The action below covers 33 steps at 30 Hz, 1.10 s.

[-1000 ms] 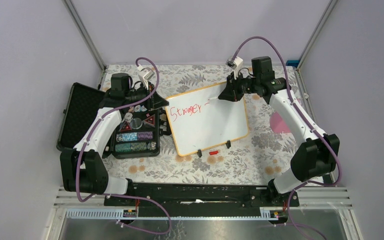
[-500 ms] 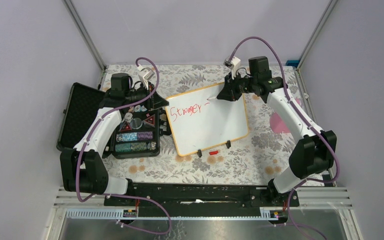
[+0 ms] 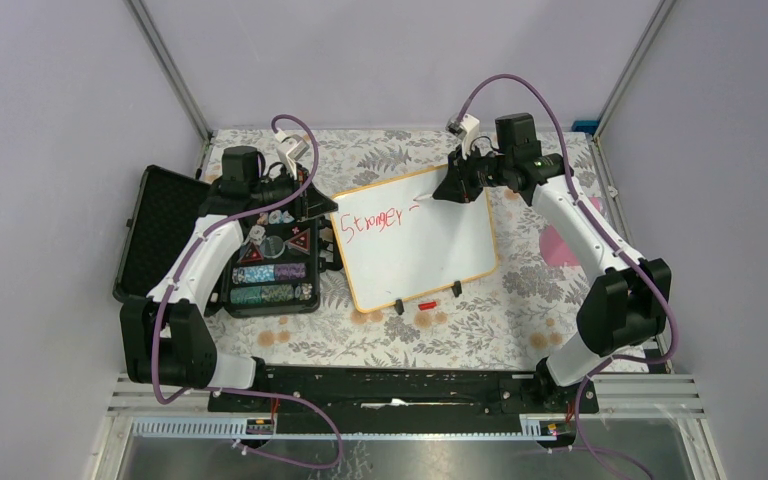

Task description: Write a sentence on the whiteboard

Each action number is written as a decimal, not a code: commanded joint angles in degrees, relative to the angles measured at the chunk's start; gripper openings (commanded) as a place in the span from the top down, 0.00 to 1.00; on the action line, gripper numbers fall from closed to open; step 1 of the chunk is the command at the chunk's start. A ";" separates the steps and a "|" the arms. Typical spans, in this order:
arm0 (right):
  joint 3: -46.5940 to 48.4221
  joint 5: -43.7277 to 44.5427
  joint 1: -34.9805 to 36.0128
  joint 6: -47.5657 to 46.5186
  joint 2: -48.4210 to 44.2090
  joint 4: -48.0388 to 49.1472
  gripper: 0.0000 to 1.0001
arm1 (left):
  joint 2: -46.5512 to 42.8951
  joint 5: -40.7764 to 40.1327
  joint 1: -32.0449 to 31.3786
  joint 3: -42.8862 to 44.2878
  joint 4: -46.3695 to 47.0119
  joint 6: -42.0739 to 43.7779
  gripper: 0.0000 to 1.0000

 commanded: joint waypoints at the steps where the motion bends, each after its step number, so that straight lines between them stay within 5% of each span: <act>1: -0.61 0.91 0.63 -1.08 -0.39 1.07 1.00 | 0.06 -1.38 -1.73 -0.69 -1.44 3.50 1.00; 33: -4.62 2.72 0.33 -3.95 -3.81 -1.00 1.00 | 0.49 -1.43 -1.73 -0.45 -1.44 3.46 1.00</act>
